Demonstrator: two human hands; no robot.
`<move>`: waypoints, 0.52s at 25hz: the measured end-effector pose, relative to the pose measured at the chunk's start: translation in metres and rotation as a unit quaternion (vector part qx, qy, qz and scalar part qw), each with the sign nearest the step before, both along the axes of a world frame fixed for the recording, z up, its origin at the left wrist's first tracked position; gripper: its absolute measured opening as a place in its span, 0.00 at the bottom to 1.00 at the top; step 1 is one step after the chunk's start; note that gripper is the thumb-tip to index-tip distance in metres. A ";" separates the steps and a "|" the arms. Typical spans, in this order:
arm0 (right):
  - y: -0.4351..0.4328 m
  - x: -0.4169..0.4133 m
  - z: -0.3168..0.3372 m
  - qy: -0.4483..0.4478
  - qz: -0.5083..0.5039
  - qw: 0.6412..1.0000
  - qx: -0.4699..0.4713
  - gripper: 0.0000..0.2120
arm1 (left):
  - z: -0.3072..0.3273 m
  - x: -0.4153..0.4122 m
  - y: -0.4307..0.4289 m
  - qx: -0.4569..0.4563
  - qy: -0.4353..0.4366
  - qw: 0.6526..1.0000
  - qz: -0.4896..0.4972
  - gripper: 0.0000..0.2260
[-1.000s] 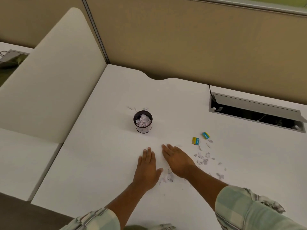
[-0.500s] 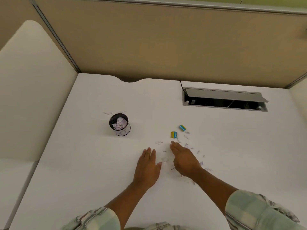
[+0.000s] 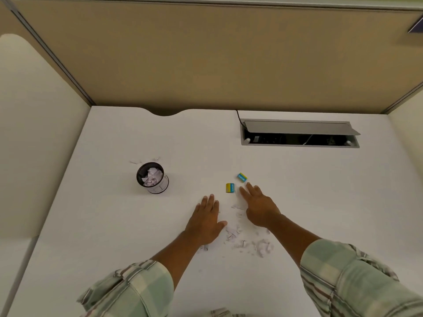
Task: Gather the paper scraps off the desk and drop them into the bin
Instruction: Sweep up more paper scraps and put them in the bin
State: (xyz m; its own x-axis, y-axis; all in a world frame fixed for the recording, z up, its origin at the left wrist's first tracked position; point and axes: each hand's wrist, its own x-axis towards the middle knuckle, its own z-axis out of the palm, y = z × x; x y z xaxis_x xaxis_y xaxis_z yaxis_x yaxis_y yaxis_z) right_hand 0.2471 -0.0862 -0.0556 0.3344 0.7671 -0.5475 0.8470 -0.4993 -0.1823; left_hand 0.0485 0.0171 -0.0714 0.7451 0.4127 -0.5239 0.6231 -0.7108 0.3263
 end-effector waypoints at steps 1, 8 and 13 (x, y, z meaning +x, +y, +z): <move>0.000 -0.005 -0.003 -0.011 0.017 1.000 -0.004 0.37 | -0.002 -0.002 -0.002 0.006 0.001 1.000 -0.007 0.36; -0.026 -0.041 -0.011 -0.030 0.035 0.999 -0.010 0.38 | -0.003 -0.013 -0.019 0.015 0.001 0.999 -0.034 0.37; -0.065 -0.080 -0.015 -0.023 0.065 0.998 -0.005 0.38 | -0.002 -0.035 -0.047 0.008 0.002 0.999 -0.053 0.37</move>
